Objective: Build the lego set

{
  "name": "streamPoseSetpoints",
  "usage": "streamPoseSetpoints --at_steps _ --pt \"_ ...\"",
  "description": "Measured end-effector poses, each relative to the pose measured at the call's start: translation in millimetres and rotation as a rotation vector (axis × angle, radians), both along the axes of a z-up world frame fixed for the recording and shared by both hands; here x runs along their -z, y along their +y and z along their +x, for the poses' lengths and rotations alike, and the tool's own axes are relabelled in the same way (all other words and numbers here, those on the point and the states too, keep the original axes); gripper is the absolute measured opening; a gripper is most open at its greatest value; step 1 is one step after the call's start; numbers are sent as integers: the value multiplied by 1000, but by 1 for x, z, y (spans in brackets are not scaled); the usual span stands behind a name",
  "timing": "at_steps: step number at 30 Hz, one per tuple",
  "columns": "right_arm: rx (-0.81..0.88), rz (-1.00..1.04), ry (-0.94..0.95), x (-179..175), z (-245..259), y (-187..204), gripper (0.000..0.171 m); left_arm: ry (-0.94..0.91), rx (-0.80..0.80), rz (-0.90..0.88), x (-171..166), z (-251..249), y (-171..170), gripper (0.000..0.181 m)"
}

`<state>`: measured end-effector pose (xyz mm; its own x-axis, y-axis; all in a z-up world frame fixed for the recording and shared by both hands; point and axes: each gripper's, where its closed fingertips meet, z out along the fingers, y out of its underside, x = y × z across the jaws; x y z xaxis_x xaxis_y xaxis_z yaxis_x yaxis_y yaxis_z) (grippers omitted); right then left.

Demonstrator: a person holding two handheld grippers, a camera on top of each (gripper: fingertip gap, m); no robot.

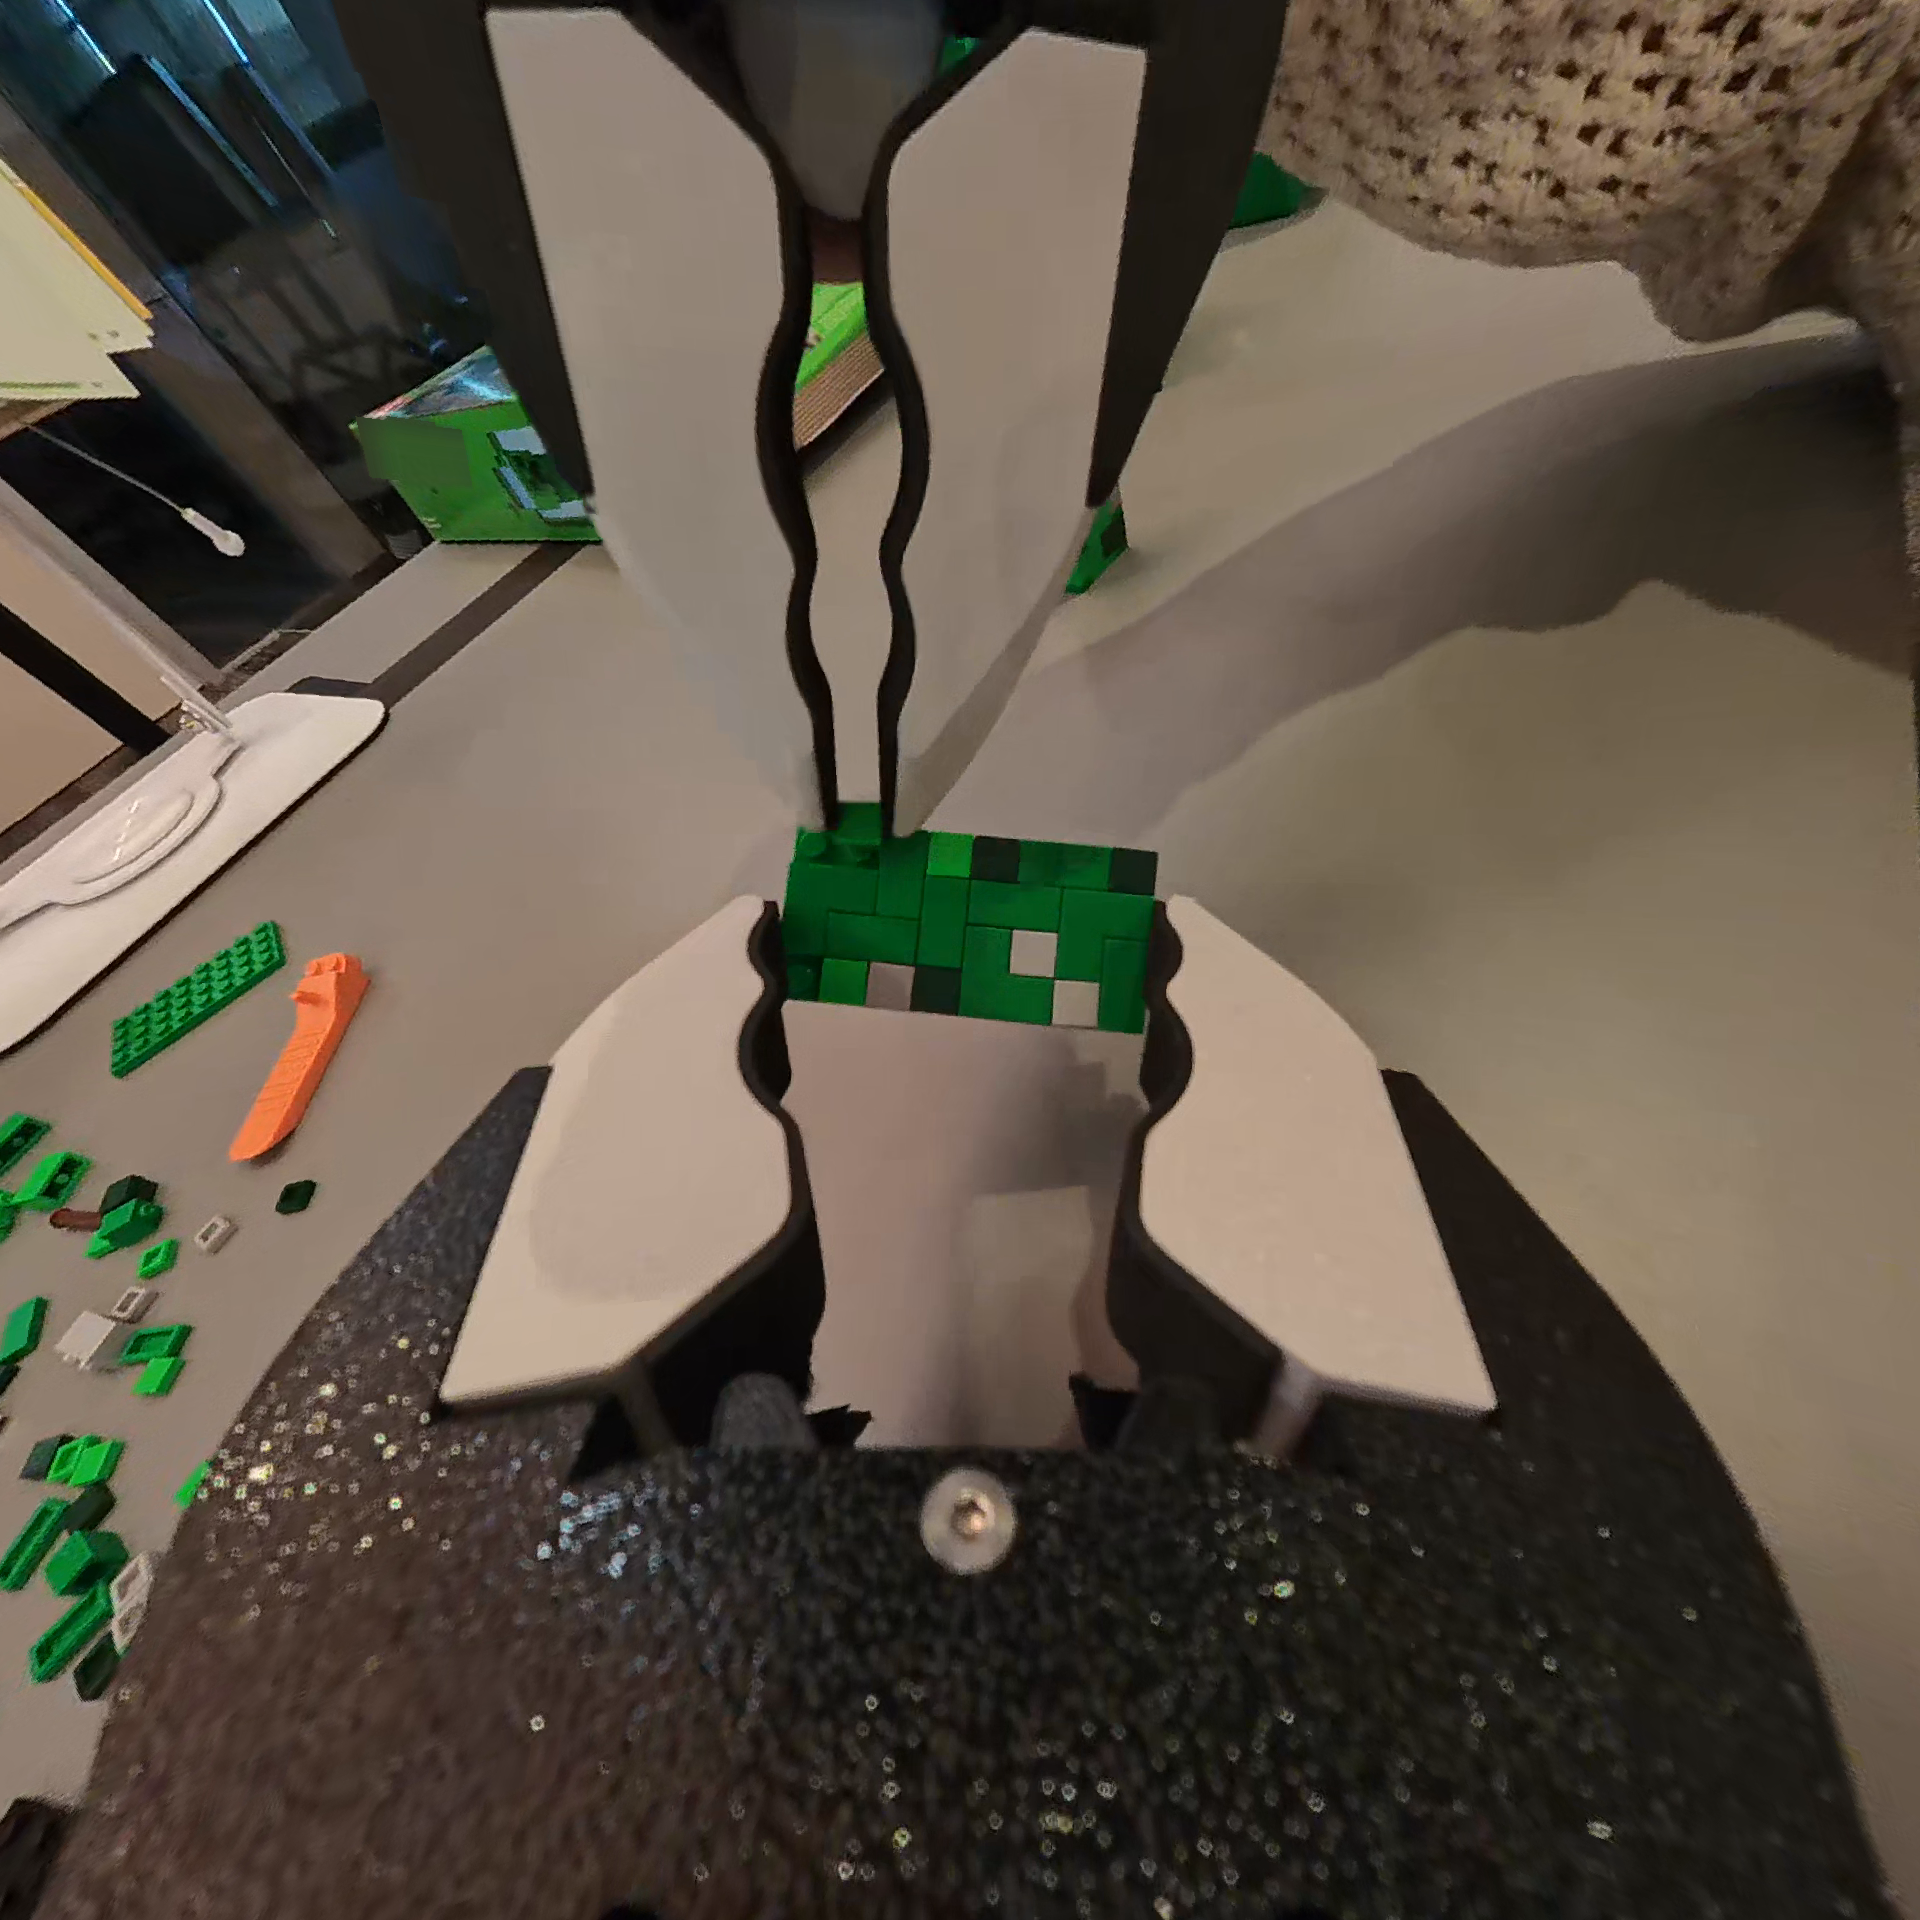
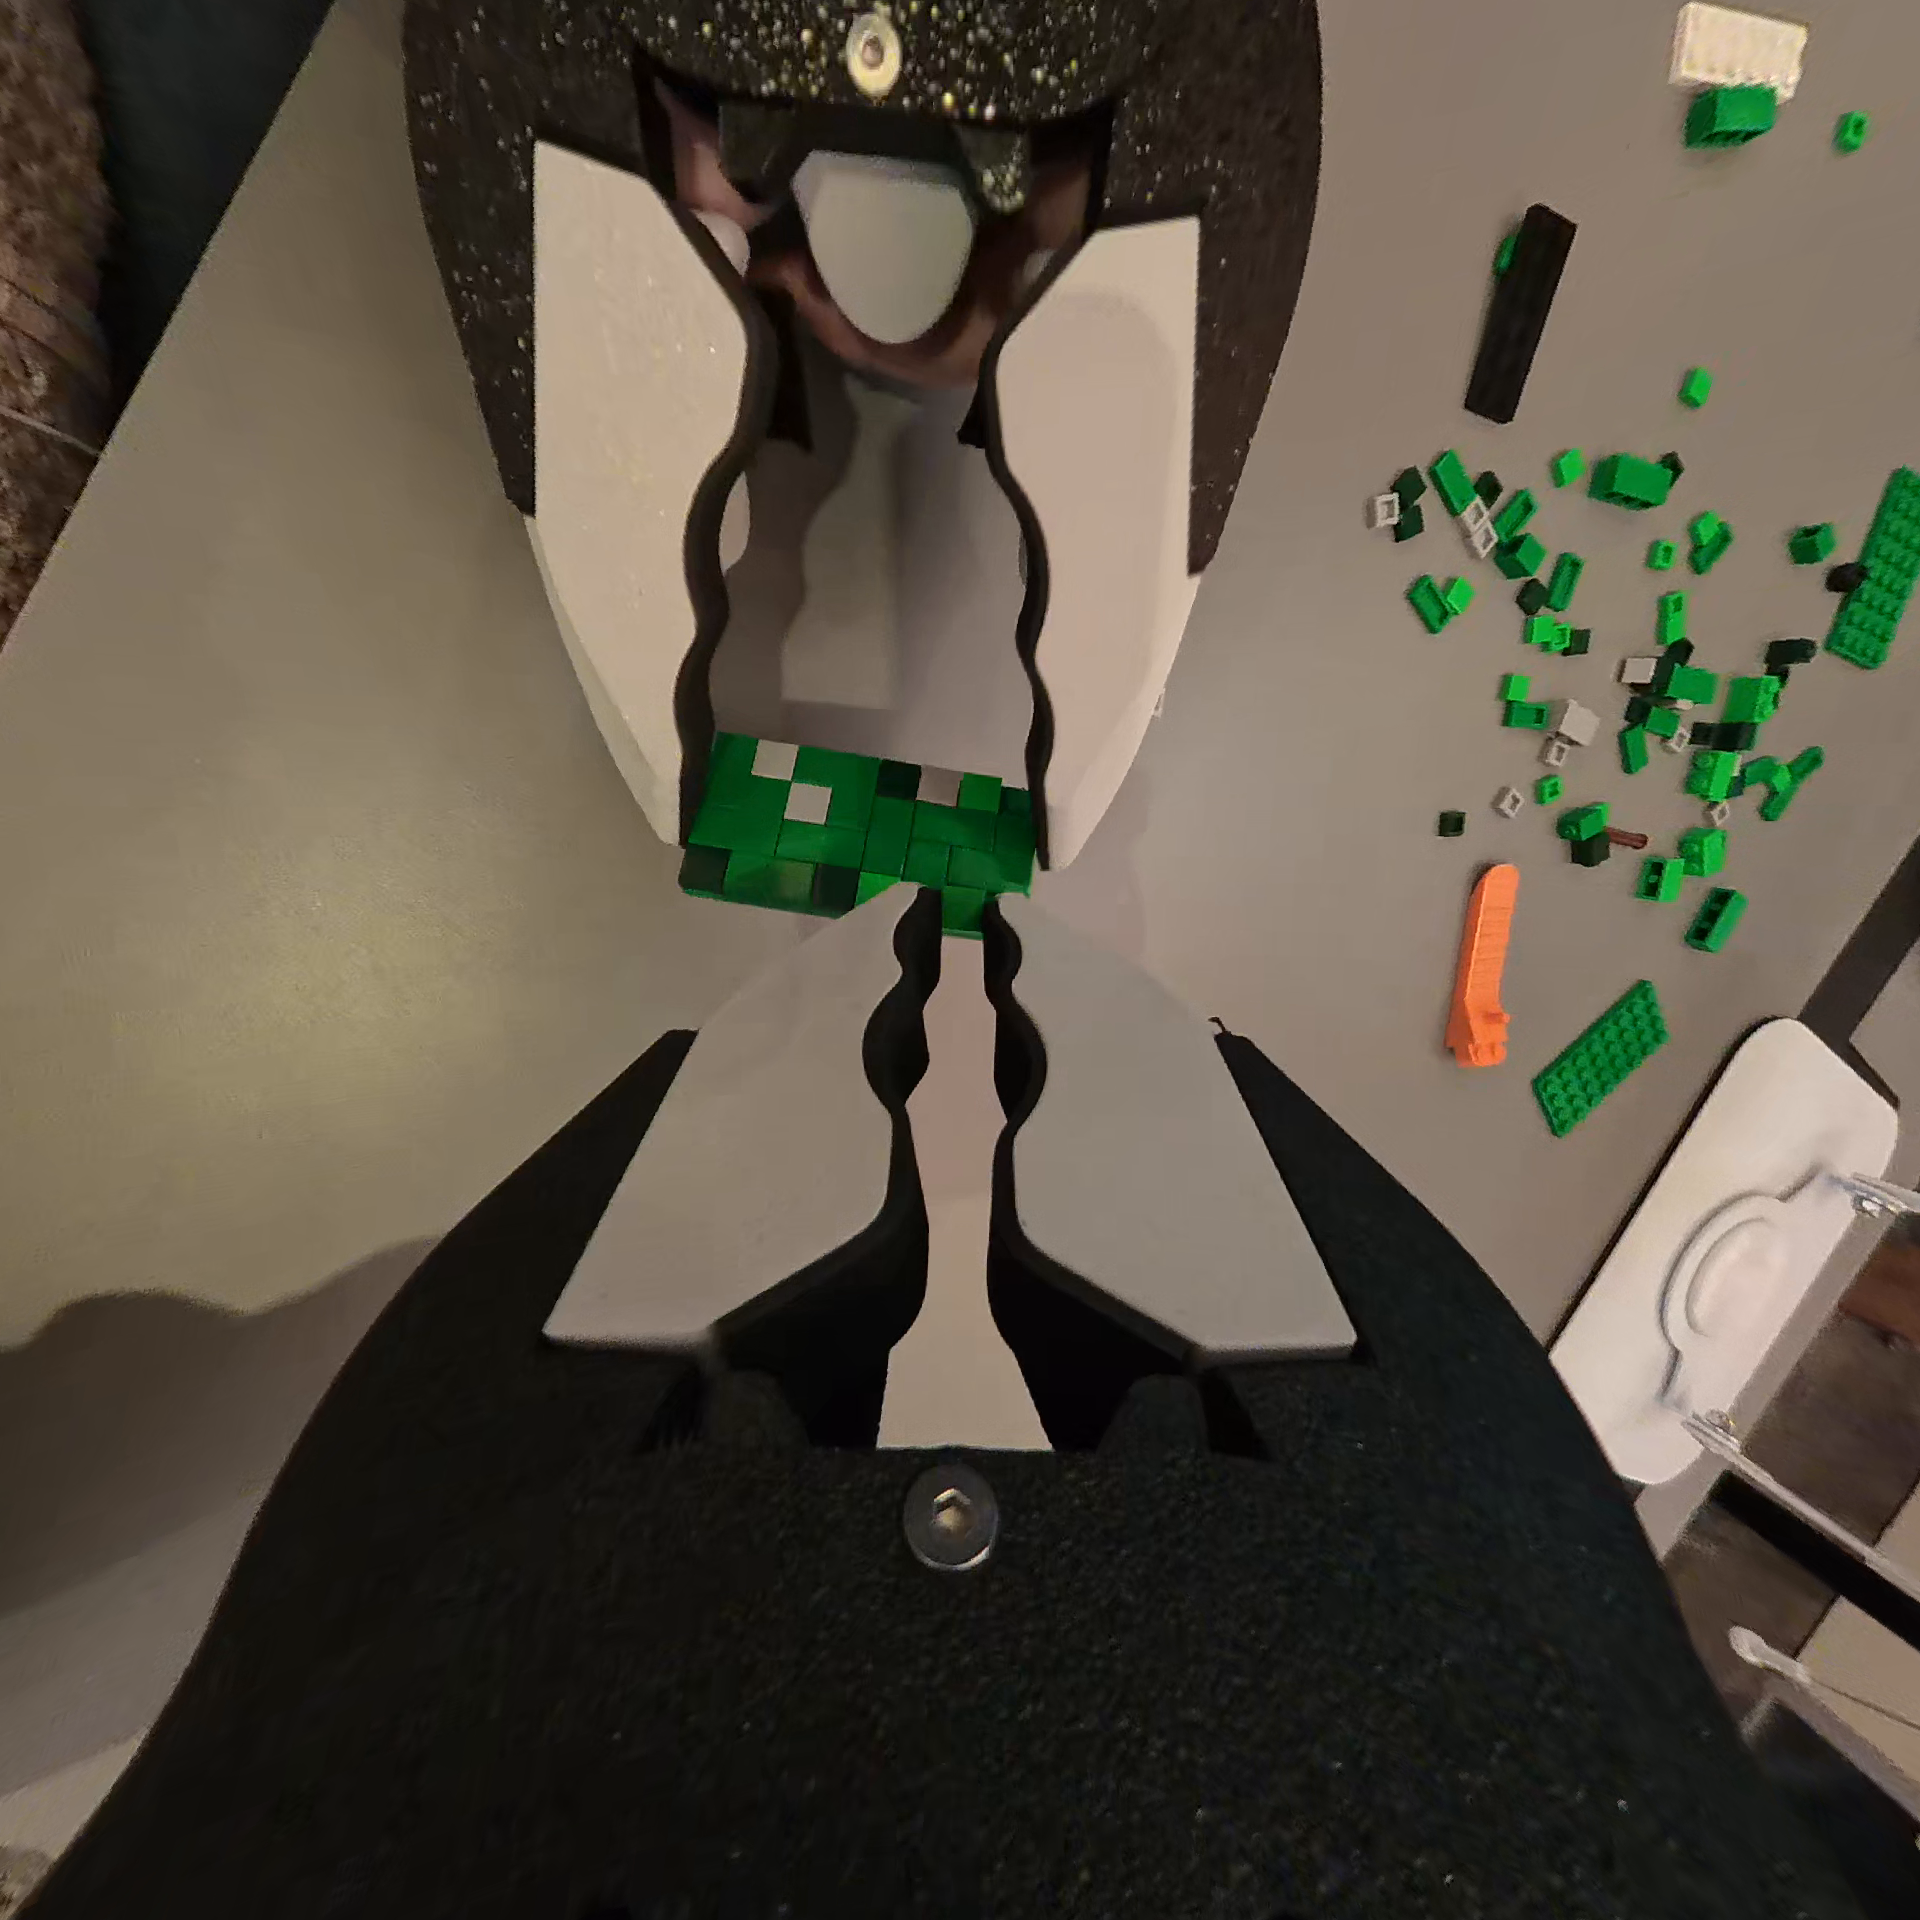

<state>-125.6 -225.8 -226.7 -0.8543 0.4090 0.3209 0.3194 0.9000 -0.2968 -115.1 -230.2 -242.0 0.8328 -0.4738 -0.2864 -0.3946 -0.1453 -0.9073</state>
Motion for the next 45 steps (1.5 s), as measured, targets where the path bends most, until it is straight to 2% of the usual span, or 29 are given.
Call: streamPoseSetpoints --at_steps 13,26,32,34,36,39,41,43,45 --pt "36 90 -60 5 -2 1 7 0 5 -16 2 0 -1 66" --pt "56 74 -70 7 -1 1 9 6 7 -20 3 1 0 66" --pt "90 56 -4 -5 -3 8 15 -14 2 -14 1 0 0 66" --pt "129 -11 56 -14 -2 10 20 -28 1 -10 -1 -1 -1 66" --pt "264 -176 106 -21 -3 13 23 -37 -5 -2 -3 -3 -1 66" --pt "523 -664 -1 -27 -1 6 28 -37 -7 9 -4 -3 -1 66" --pt "708 -919 -38 -26 -6 15 31 -24 -11 13 -4 -3 -1 66" --pt "839 -1084 -110 -18 -6 20 35 -18 -12 18 -4 -3 -1 66" --pt "896 -1188 -182 -9 -5 16 36 -16 -15 22 -5 -3 -1 66"
